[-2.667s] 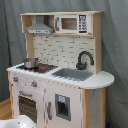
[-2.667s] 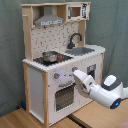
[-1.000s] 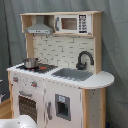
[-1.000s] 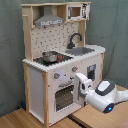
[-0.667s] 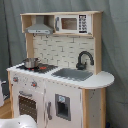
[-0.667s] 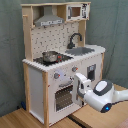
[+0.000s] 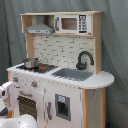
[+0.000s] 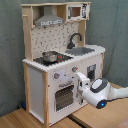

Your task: Play with the kitchen

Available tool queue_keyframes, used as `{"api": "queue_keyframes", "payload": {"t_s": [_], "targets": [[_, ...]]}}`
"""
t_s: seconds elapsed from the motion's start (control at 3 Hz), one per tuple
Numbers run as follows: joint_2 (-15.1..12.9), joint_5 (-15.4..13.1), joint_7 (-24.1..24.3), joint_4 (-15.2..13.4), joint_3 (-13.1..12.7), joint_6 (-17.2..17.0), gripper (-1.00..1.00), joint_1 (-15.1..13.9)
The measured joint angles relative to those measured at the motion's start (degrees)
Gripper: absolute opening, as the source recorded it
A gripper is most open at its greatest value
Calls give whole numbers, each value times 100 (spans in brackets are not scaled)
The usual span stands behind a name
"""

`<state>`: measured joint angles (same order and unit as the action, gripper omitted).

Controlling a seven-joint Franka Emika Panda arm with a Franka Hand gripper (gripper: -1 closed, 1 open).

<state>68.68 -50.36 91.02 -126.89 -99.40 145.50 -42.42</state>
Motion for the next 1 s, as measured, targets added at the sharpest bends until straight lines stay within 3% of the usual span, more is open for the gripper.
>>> {"api": "queue_keyframes", "payload": {"t_s": [0.33,0.67,1.0], "targets": [[86,-226,-25,-459,0,236,100,-120],[315,-265,-140,-372,-1,649,100,-488],[465,-265,-193,-12,-28,988,100,-772]]}}
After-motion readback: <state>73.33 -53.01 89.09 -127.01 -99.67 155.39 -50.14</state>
